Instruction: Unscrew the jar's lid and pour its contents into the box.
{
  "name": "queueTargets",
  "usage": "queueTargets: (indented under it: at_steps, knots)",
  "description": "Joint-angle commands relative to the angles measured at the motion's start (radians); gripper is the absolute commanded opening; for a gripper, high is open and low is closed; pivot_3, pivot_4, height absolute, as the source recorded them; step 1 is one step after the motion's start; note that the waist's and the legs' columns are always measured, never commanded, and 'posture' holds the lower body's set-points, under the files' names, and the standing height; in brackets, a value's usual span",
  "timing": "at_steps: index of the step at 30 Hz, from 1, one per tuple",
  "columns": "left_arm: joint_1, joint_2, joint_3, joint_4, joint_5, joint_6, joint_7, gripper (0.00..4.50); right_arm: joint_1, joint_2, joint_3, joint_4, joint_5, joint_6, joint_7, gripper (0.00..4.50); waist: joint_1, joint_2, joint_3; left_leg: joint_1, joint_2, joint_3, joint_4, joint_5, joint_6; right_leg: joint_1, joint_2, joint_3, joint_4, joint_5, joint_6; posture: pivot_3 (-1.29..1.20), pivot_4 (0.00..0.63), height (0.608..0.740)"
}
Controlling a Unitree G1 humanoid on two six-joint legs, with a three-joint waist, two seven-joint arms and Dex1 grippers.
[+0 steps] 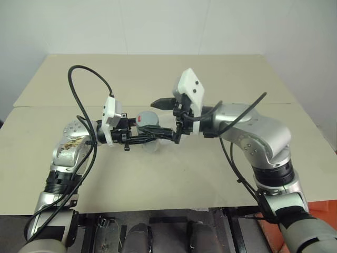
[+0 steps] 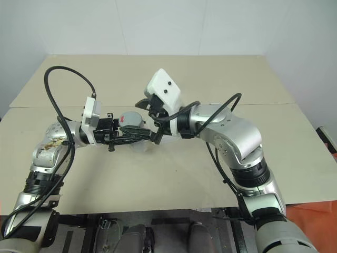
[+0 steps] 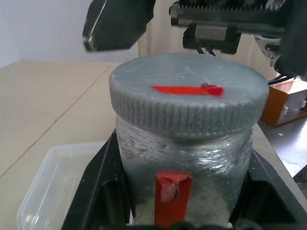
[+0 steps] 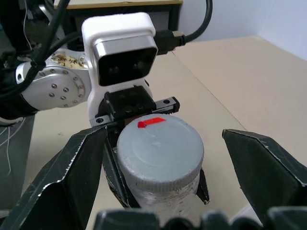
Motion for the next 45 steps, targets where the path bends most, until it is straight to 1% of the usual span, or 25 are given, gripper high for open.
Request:
queueTargets:
  at_steps: [1, 4, 7, 10, 11, 16, 19, 23, 27, 29, 31, 33, 37, 41, 43, 44, 45]
  knots:
    - [-0.021, -0.002, 0.013, -0.02, 0.001, -0.027, -0.006, 2.01, -0.022, 0.007, -0.002, -0.012, -0.016, -0.012, 0.003, 4.5, 0.0, 0.0, 0.0, 0.0, 0.0, 0.0, 0.0, 0.0, 0.0, 0.0, 0.0, 0.0, 0.0, 0.0, 0.0, 0.0, 0.15, 0.74]
    - [-0.02, -0.001, 0.015, -0.021, 0.001, -0.028, -0.006, 2.01, -0.024, 0.012, 0.001, -0.005, -0.024, -0.016, 0.01, 4.5, -0.002, 0.0, 0.0, 0.0, 0.0, 0.0, 0.0, 0.0, 0.0, 0.0, 0.0, 0.0, 0.0, 0.0, 0.0, 0.0, 0.15, 0.74]
    - [-0.017, 0.002, 0.016, -0.024, 0.001, -0.031, -0.006, 2.01, -0.024, 0.014, 0.007, 0.002, -0.034, -0.022, 0.02, 3.9, -0.004, 0.0, 0.0, 0.0, 0.0, 0.0, 0.0, 0.0, 0.0, 0.0, 0.0, 0.0, 0.0, 0.0, 0.0, 0.0, 0.15, 0.74]
    - [-0.015, 0.003, 0.017, -0.025, -0.001, -0.033, -0.005, 2.01, -0.023, 0.018, 0.007, 0.007, -0.042, -0.024, 0.025, 2.9, -0.008, 0.0, 0.0, 0.0, 0.0, 0.0, 0.0, 0.0, 0.0, 0.0, 0.0, 0.0, 0.0, 0.0, 0.0, 0.0, 0.15, 0.74]
    - [-0.013, 0.004, 0.018, -0.026, 0.0, -0.034, -0.005, 2.01, -0.023, 0.018, 0.007, 0.008, -0.043, -0.024, 0.027, 2.78, -0.008, 0.0, 0.0, 0.0, 0.0, 0.0, 0.0, 0.0, 0.0, 0.0, 0.0, 0.0, 0.0, 0.0, 0.0, 0.0, 0.15, 0.74]
    - [-0.012, 0.001, 0.021, -0.033, -0.001, -0.037, -0.01, 2.01, -0.028, 0.013, 0.005, 0.024, -0.047, -0.039, 0.059, 2.78, -0.008, 0.0, 0.0, 0.0, 0.0, 0.0, 0.0, 0.0, 0.0, 0.0, 0.0, 0.0, 0.0, 0.0, 0.0, 0.0, 0.15, 0.74]
    - [-0.01, 0.004, 0.024, -0.05, -0.028, -0.023, -0.039, 2.01, -0.031, 0.002, 0.005, 0.064, -0.048, -0.113, 0.148, 2.78, -0.008, 0.0, 0.0, 0.0, 0.0, 0.0, 0.0, 0.0, 0.0, 0.0, 0.0, 0.0, 0.0, 0.0, 0.0, 0.0, 0.15, 0.74]
    - [0.0, 0.016, 0.029, -0.092, -0.091, 0.013, -0.11, 2.01, -0.063, -0.022, 0.035, 0.205, -0.054, -0.341, 0.456, 2.78, -0.009, 0.0, 0.0, 0.0, 0.0, 0.0, 0.0, 0.0, 0.0, 0.0, 0.0, 0.0, 0.0, 0.0, 0.0, 0.0, 0.15, 0.74]
    - [0.013, 0.033, 0.025, -0.145, -0.13, 0.036, -0.175, 2.01, -0.142, -0.015, 0.072, 0.4, -0.066, -0.516, 0.764, 2.78, -0.01, 0.0, 0.0, 0.0, 0.0, 0.0, 0.0, 0.0, 0.0, 0.0, 0.0, 0.0, 0.0, 0.0, 0.0, 0.0, 0.15, 0.74]
    - [0.02, 0.038, 0.02, -0.176, -0.143, 0.054, -0.196, 2.01, -0.201, 0.017, 0.088, 0.53, -0.082, -0.587, 0.878, 2.78, -0.014, 0.0, 0.0, 0.001, 0.0, 0.0, 0.0, 0.0, 0.0, 0.0, 0.0, 0.0, 0.0, 0.0, 0.0, 0.0, 0.15, 0.74]
    - [0.025, 0.04, 0.016, -0.195, -0.15, 0.068, -0.206, 2.01, -0.251, 0.052, 0.1, 0.639, -0.087, -0.634, 0.954, 2.78, -0.017, 0.0, 0.0, 0.001, 0.001, 0.0, 0.0, 0.0, 0.0, 0.0, 0.001, 0.001, 0.001, 0.0, 0.0, 0.0, 0.15, 0.74]
    - [0.031, 0.041, 0.012, -0.209, -0.15, 0.073, -0.21, 2.01, -0.291, 0.071, 0.129, 0.725, -0.08, -0.686, 0.977, 2.78, -0.016, 0.001, 0.0, 0.001, 0.001, 0.0, 0.0, 0.0, 0.0, 0.0, 0.001, 0.001, 0.001, 0.0, 0.0, 0.0, 0.15, 0.74]
    - [0.043, 0.04, 0.017, -0.235, -0.158, 0.089, -0.202, 2.01, -0.359, 0.104, 0.177, 0.868, -0.059, -0.765, 0.978, 2.78, -0.016, 0.001, 0.001, 0.001, 0.001, 0.0, 0.0, 0.0, -0.001, 0.0, 0.001, 0.001, 0.001, 0.0, 0.0, 0.0, 0.15, 0.74]
    - [0.062, 0.039, 0.029, -0.253, -0.157, 0.102, -0.192, 2.01, -0.396, 0.137, 0.171, 0.955, -0.071, -0.812, 0.978, 2.78, -0.015, 0.001, 0.001, 0.001, 0.001, 0.0, 0.0, 0.001, -0.001, -0.001, 0.001, 0.0, 0.001, 0.0, 0.0, 0.0, 0.15, 0.74]
    - [0.066, 0.04, 0.038, -0.252, -0.153, 0.103, -0.183, 2.01, -0.395, 0.148, 0.143, 0.967, -0.09, -0.812, 0.978, 3.5, -0.012, 0.001, 0.001, 0.001, 0.001, 0.0, 0.0, 0.001, -0.001, 0.0, 0.001, 0.0, 0.001, 0.0, 0.0, 0.0, 0.15, 0.74]
    - [0.067, 0.041, 0.046, -0.249, -0.155, 0.107, -0.176, 2.01, -0.388, 0.146, 0.132, 0.959, -0.098, -0.806, 0.969, 3.63, -0.01, 0.001, 0.001, 0.001, 0.001, 0.0, 0.0, 0.001, -0.001, 0.0, 0.001, 0.0, 0.001, 0.0, 0.0, 0.0, 0.15, 0.74]
    - [0.068, 0.043, 0.054, -0.246, -0.156, 0.111, -0.17, 2.01, -0.378, 0.142, 0.122, 0.945, -0.105, -0.799, 0.954, 3.97, -0.009, 0.001, 0.001, 0.001, 0.001, 0.0, 0.0, 0.001, -0.001, 0.0, 0.001, 0.0, 0.001, 0.0, 0.0, 0.0, 0.15, 0.74]
